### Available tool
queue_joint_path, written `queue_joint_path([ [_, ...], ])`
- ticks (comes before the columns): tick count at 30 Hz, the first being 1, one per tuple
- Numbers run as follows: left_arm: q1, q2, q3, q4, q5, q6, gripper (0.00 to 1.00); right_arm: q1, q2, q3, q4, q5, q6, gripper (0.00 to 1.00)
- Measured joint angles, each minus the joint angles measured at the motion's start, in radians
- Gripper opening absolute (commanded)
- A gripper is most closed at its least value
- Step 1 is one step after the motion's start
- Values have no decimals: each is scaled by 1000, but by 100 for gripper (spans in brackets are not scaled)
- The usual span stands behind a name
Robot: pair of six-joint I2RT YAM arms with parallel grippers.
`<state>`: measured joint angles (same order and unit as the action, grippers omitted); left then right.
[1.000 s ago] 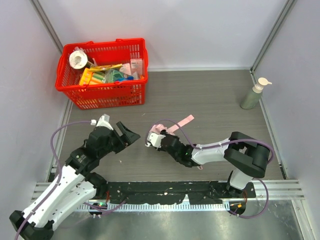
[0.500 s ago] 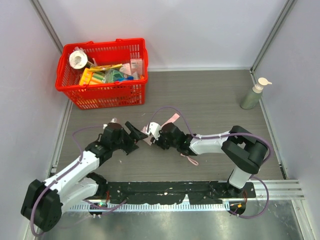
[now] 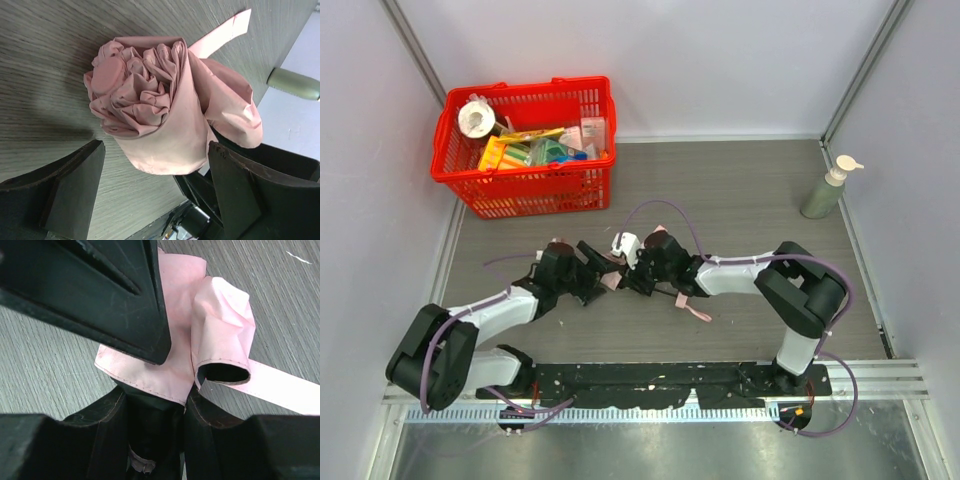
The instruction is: Put away the umbrella
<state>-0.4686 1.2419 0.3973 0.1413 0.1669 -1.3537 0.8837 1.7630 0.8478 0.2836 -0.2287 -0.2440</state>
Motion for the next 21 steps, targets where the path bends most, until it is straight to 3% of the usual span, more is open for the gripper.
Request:
queue_joint_path([
  [4,0,24,13,-5,-39,-41,80,-9,7,10,-6,-28,10,1],
  [12,4,97,69,-45,-96,-121,80,-14,18,23,-14,-59,12,1],
  [21,6,190,163,-160,-85,-139,40,-16,17,28,-27,-51,12,1],
])
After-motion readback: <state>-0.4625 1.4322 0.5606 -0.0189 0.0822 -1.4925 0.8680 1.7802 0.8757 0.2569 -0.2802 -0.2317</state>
